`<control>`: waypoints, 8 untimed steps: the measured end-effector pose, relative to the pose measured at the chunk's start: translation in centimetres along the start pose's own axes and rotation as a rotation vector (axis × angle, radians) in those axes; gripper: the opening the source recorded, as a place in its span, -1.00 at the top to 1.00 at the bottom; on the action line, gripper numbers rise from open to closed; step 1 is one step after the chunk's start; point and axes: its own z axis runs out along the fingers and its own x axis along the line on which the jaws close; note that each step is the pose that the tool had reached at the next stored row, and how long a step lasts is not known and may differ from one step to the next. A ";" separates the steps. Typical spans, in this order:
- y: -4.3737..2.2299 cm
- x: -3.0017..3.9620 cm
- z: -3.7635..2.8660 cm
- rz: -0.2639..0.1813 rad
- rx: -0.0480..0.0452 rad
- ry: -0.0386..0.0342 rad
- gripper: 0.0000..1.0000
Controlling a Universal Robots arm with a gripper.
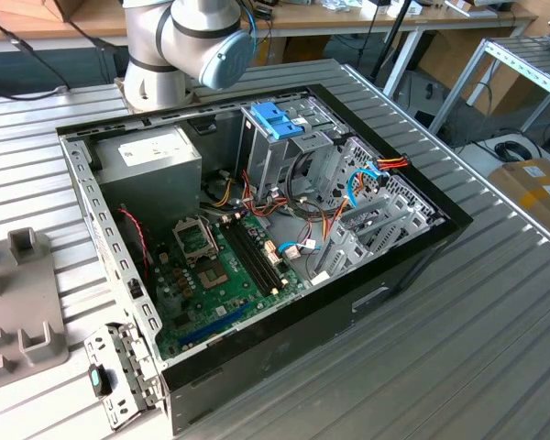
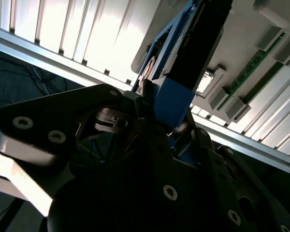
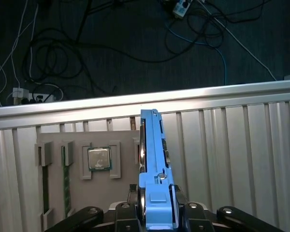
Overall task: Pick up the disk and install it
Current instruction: 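Pick up the disk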
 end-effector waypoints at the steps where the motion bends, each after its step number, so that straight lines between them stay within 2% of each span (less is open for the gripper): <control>1: 0.00 -0.01 -0.11 0.000 -0.0001 0.0001 0.25; 8: 0.02 -0.06 -1.01 0.000 0.0000 0.0000 0.25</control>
